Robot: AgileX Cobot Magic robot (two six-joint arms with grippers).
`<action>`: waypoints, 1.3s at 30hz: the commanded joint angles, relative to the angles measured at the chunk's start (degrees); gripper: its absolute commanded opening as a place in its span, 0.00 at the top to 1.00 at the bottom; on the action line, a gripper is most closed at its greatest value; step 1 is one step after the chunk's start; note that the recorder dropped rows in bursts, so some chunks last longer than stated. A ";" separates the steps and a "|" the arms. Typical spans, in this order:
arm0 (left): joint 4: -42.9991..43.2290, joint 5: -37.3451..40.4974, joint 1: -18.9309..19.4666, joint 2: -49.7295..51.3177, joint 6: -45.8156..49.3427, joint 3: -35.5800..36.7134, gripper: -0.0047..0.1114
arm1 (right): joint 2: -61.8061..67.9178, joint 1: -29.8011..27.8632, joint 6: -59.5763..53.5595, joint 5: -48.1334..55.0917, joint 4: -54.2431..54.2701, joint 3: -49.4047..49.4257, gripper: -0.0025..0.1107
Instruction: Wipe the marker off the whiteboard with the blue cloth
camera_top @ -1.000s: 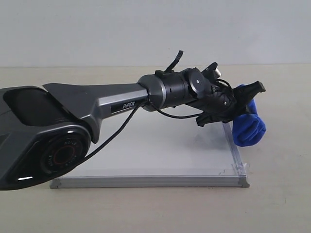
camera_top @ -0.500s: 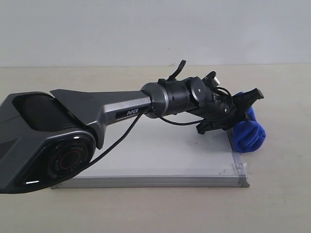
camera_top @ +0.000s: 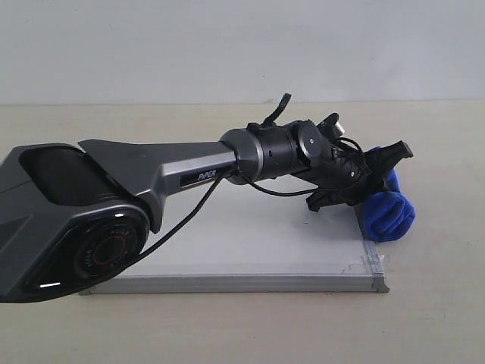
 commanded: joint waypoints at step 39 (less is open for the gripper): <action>35.03 27.83 4.11 -11.11 -4.69 -0.14 0.66 | -0.29 -0.05 -0.13 -0.60 -0.34 -0.07 0.97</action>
